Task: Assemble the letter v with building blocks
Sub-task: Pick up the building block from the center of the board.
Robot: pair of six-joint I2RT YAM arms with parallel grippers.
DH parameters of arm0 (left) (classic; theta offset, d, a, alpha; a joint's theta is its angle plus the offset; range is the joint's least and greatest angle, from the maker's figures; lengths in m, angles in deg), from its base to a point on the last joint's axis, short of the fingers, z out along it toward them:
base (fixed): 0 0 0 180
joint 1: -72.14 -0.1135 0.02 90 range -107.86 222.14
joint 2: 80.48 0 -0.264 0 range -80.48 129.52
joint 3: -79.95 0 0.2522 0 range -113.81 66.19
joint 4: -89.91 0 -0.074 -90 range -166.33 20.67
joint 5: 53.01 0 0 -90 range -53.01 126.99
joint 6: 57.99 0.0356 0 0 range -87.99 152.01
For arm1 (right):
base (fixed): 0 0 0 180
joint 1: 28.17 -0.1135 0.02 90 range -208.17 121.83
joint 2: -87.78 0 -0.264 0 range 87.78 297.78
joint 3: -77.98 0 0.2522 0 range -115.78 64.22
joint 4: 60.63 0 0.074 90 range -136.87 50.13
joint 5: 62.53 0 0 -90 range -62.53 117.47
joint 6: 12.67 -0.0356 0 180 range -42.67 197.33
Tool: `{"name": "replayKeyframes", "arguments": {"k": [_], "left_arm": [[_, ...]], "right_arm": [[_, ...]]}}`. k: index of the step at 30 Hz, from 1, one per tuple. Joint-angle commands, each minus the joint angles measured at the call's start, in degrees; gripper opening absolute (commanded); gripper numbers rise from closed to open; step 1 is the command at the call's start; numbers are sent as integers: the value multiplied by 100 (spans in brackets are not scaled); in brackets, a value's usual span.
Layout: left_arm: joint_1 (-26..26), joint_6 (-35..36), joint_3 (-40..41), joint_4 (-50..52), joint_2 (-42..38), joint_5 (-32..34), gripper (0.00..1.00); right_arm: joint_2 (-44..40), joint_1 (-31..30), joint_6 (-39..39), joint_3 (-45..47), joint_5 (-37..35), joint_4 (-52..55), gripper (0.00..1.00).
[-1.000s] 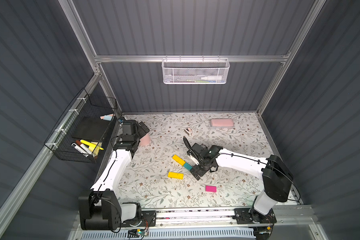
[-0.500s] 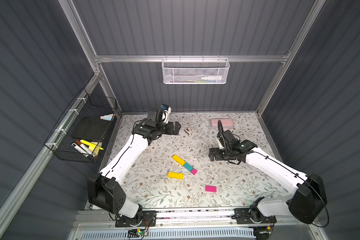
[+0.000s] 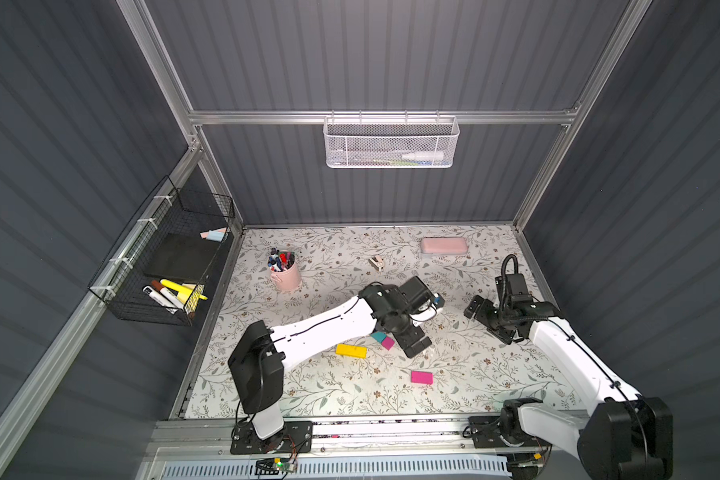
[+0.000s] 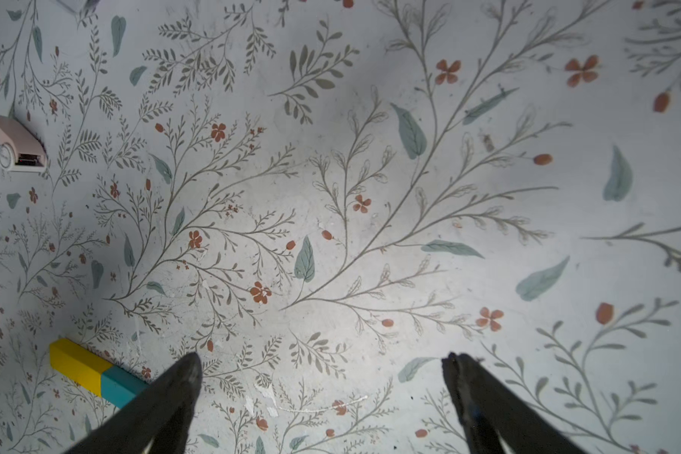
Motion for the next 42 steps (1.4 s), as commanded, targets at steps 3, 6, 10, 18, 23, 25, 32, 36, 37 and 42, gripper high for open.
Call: {"name": "replayKeyframes", "arguments": {"k": [3, 6, 10, 18, 23, 25, 32, 36, 37, 42], "left_arm": [[521, 139, 198, 182, 97, -172, 98], [599, 19, 453, 38, 166, -237, 97], [700, -31, 620, -280, 409, -359, 96], [956, 102, 534, -410, 1199, 283, 92], [958, 129, 665, -571, 1232, 238, 91], [951, 141, 616, -585, 1310, 173, 90], [956, 248, 595, -679, 1477, 94, 88], [958, 270, 506, -647, 1619, 81, 86], [952, 282, 497, -647, 1638, 98, 86], [951, 323, 439, -647, 1766, 187, 85]], "right_arm": [[49, 363, -354, 264, 462, -250, 99], [4, 406, -404, 387, 562, -319, 99], [-126, 414, -468, 489, 357, -355, 99], [-485, 608, -389, 705, 392, -340, 99], [-529, 747, -378, 825, 538, -383, 99], [-529, 758, -380, 838, 581, -418, 99], [-603, 801, -345, 861, 611, -398, 99], [-643, 826, -345, 896, 659, -412, 99], [-656, 832, -336, 896, 670, -402, 99], [-722, 863, -327, 914, 691, -402, 99]]}}
